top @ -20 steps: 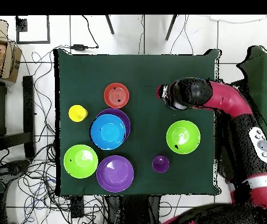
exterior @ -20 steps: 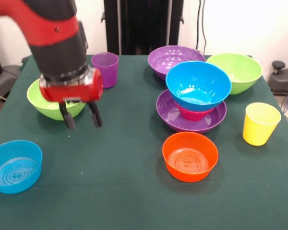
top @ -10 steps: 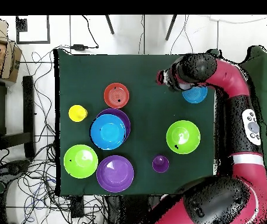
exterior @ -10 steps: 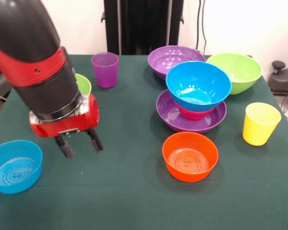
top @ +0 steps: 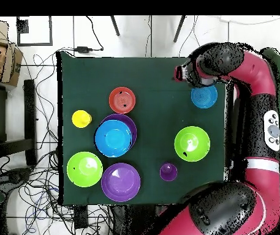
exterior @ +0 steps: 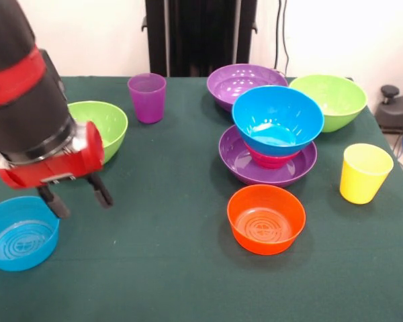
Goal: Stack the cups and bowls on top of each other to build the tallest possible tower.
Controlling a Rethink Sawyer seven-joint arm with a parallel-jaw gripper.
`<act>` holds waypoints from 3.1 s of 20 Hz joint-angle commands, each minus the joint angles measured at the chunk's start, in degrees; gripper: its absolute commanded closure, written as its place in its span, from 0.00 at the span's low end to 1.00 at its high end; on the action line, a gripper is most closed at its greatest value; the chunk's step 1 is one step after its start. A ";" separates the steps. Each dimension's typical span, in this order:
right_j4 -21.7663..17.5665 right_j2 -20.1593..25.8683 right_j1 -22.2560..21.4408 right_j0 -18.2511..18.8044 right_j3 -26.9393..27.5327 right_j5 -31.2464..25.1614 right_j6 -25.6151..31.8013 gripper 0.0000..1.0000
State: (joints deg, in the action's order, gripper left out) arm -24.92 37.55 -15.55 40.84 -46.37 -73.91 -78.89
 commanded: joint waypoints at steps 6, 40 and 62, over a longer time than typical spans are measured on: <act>-6.78 -2.73 -9.05 0.70 -6.07 5.03 17.38 0.00; -10.12 -2.00 0.14 4.23 -11.32 18.41 15.22 0.00; -8.94 -3.49 -6.13 3.57 -20.93 21.22 6.37 0.00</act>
State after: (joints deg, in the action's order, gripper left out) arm -31.07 36.28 -16.95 46.42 -58.78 -55.97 -78.25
